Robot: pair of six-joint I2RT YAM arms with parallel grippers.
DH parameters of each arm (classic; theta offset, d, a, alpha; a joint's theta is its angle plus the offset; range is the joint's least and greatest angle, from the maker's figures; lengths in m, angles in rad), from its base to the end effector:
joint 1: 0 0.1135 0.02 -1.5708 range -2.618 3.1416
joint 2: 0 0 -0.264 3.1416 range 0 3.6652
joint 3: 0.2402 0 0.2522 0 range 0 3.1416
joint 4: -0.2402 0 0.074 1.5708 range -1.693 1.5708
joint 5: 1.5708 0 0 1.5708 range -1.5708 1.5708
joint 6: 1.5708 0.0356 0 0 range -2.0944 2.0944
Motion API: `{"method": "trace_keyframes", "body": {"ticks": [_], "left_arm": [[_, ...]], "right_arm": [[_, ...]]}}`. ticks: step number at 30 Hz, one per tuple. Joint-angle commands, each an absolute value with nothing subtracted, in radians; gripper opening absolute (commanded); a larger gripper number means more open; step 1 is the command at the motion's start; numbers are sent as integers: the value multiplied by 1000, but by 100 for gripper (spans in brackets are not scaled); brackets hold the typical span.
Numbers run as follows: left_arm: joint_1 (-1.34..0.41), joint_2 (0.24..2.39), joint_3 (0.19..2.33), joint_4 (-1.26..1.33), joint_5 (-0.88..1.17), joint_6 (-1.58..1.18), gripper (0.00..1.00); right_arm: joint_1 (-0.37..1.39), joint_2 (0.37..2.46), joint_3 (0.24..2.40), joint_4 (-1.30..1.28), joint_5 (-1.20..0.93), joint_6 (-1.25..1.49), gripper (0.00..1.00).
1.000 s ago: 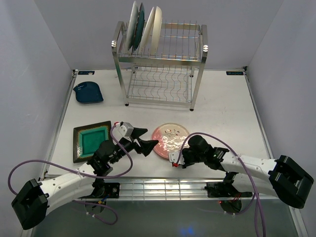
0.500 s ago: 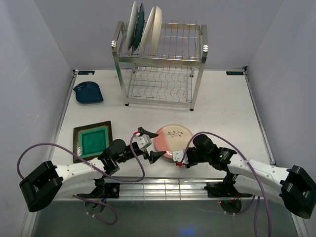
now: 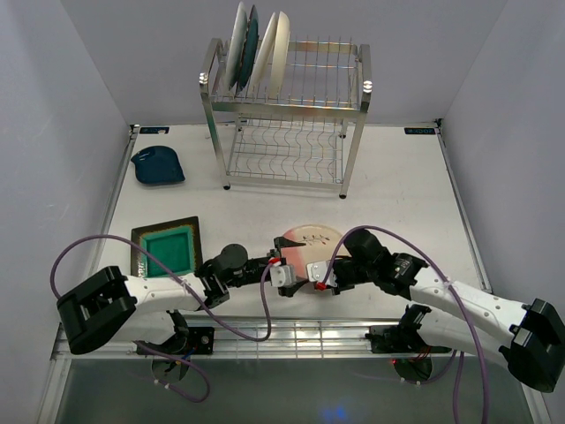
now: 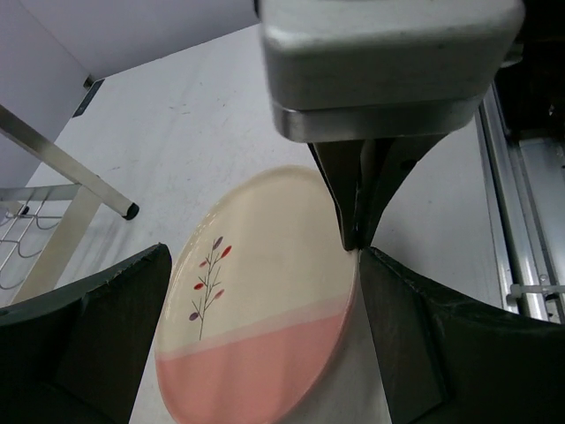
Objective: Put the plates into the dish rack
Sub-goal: Pick up the plate at the center of the board.
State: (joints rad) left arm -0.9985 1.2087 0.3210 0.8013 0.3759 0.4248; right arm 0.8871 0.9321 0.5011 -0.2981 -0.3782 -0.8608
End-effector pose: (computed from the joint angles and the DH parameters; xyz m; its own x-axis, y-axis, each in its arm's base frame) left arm 0.1159 -0.2041 0.1990 0.3613 0.1470 -0.9208 0.9122 0.1489 0.3817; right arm 0.1099 0.1557 0.2063 0.4040 -0.6199 -0.6727 -0.9021 -0.1482 -0.4052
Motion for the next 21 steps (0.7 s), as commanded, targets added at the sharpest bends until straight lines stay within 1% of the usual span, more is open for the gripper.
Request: {"method": "trace_keyframes", "body": {"ticks": [1, 6, 14, 17, 19, 21], "left_arm": [[-1051, 1256, 370, 733, 322, 598, 98], [-1118, 1287, 382, 701, 255, 670, 98], [-1183, 1255, 362, 657, 174, 704, 98], [-1204, 1319, 385, 647, 72, 725, 98], [-1226, 1353, 402, 649, 22, 752, 95], [-1245, 1382, 406, 652, -47, 765, 95]], "right_arm": [[884, 920, 569, -307, -419, -882, 8], [882, 919, 595, -325, -414, -881, 8], [882, 917, 638, -356, -416, -887, 8], [884, 911, 657, -376, -419, -887, 8], [882, 907, 663, -382, -417, -887, 8], [882, 907, 669, -388, -417, -888, 8]]}}
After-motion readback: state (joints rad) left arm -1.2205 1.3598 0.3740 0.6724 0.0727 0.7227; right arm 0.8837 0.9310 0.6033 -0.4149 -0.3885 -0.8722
